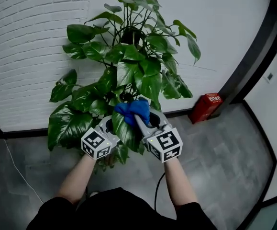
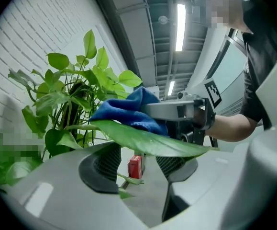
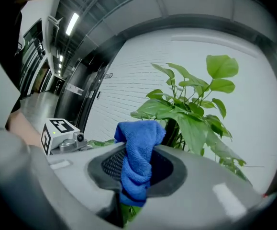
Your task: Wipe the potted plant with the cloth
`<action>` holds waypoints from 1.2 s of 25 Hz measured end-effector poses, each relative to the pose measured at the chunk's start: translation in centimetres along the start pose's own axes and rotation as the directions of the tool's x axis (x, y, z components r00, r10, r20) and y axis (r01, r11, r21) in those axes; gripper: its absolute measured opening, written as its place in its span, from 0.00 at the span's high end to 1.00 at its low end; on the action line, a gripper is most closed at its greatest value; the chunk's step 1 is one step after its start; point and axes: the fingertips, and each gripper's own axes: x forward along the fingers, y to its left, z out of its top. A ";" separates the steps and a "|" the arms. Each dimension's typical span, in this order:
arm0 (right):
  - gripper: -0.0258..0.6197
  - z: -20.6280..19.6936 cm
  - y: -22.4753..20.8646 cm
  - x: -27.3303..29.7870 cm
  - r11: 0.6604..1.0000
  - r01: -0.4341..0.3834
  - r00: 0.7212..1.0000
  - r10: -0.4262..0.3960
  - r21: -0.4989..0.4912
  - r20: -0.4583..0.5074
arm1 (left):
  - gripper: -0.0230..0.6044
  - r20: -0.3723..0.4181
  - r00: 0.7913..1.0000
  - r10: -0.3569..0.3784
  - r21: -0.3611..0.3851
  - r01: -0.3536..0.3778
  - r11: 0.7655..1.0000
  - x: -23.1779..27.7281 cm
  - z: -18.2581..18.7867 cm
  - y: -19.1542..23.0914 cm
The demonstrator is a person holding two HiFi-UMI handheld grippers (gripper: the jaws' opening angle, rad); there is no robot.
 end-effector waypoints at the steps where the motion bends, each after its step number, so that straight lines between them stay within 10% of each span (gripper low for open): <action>1: 0.82 -0.4 0.0 -0.4 1.000 0.003 1.000 -0.003 0.019 0.001 | 0.59 -0.001 1.000 0.003 -0.004 -0.003 1.000 -0.1 -0.1 0.0; 30: 0.82 -7.1 2.2 -12.5 0.975 -0.099 0.994 0.088 0.200 0.061 | 0.61 -0.073 0.971 0.226 -0.083 -0.232 0.969 -5.4 -4.1 -6.2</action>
